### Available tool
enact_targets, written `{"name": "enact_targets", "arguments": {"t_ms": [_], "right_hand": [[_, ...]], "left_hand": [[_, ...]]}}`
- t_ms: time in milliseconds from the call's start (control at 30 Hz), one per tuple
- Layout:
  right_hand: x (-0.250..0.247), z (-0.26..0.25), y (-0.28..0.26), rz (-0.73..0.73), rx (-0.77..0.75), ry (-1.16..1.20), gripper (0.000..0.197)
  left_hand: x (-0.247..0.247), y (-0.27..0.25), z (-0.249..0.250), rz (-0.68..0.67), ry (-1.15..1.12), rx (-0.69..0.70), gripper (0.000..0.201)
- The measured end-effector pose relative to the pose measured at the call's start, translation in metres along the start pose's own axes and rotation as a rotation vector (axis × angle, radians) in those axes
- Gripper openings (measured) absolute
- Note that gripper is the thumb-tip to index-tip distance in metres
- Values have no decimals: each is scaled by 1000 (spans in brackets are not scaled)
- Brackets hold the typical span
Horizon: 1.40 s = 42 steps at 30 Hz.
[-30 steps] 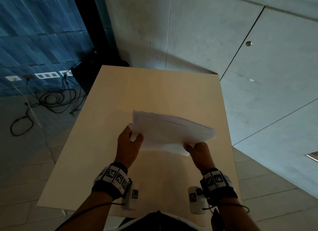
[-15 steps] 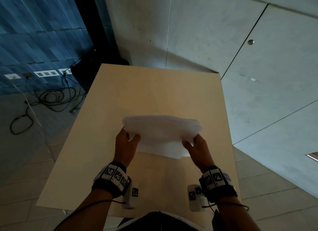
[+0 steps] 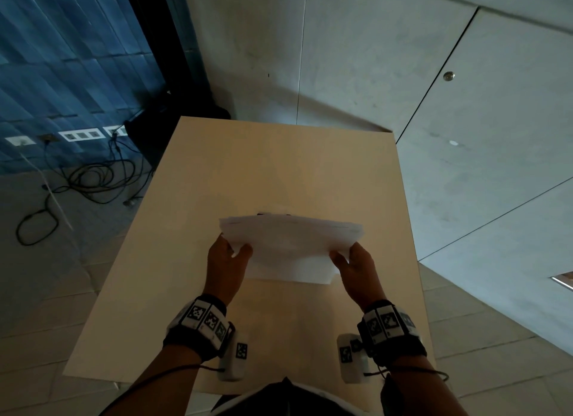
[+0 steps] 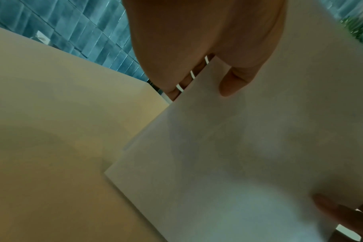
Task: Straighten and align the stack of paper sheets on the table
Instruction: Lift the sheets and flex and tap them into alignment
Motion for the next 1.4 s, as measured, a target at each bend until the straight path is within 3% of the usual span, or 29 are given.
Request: {"name": "enact_targets", "arguments": {"t_ms": [333,567,867,1100,1400], "right_hand": [[-2,-3,1,33,0,-80,27],[-7,-10,-1,72,-30,-86,24],[2,-1,3,40,43,-197,36],[-3,-11,-2,67,4,-195,30],[0,4,4,0,78,-270,34]], "left_hand": [[2,4,-7,-55,61,-39,38],[0,5,4,-33,65,45,36],[3,4,-17,-79,126,-62,44],[-5,3,-5,-34,101,16,38],[-4,4,-26,-139,265,-62,43]]}}
Point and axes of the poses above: each hand's wrist, its own y-axis towards the middle knuckle, its own x-axis out of the palm, z = x × y, the point moved 5 cm from there along y, towards the middle knuckle, and after that the axes turned 10 degrees about x, right-handed, at the moved point
